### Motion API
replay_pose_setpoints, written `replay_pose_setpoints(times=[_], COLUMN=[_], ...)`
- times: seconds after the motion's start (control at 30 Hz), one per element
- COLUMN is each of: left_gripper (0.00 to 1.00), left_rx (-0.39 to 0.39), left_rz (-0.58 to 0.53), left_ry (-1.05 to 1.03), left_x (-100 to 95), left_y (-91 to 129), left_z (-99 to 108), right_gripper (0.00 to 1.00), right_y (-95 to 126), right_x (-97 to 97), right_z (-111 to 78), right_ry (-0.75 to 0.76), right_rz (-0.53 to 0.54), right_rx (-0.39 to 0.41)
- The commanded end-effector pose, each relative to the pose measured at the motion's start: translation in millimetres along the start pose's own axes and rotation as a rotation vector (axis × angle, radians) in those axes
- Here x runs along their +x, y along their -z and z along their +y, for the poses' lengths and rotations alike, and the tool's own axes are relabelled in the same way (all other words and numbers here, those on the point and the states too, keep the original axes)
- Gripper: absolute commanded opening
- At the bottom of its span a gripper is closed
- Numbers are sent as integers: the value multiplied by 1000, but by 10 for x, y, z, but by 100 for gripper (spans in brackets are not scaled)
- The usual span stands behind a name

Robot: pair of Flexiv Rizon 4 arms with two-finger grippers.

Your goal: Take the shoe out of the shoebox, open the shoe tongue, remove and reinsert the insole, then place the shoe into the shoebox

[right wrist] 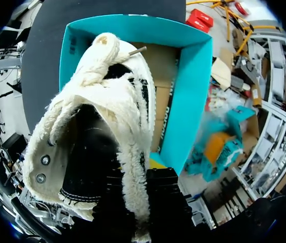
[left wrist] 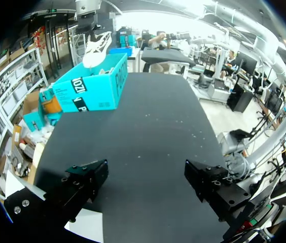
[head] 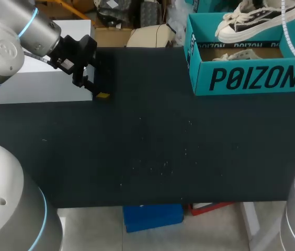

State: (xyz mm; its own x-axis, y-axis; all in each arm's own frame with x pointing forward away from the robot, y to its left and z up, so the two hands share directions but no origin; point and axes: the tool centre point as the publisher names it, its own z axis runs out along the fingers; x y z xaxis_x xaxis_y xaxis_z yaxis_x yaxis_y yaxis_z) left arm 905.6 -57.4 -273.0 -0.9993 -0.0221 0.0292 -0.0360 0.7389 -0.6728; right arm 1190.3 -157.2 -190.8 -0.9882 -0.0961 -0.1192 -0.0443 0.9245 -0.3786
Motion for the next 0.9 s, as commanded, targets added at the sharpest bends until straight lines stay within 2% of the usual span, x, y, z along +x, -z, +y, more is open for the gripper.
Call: replay_pose_setpoints(times=[0.03, 0.4, 0.83, 0.9], left_gripper=[100, 100, 100, 100], left_rx=[-2, -2, -2, -2], left_rz=[-4, -4, -4, -4], left_ry=[0, 0, 0, 0], left_x=[5, 5, 5, 5], left_y=[-15, -15, -15, -15], left_z=[3, 3, 3, 3], right_gripper=[0, 0, 0, 0], right_y=[-190, -565, -1028, -1046], right_x=[-340, -561, -659, -670], right_z=[-9, 147, 350, 399], right_ry=[-21, -33, -119, -117], right_rz=[61, 68, 60, 58], right_rx=[-18, -41, -91, -98])
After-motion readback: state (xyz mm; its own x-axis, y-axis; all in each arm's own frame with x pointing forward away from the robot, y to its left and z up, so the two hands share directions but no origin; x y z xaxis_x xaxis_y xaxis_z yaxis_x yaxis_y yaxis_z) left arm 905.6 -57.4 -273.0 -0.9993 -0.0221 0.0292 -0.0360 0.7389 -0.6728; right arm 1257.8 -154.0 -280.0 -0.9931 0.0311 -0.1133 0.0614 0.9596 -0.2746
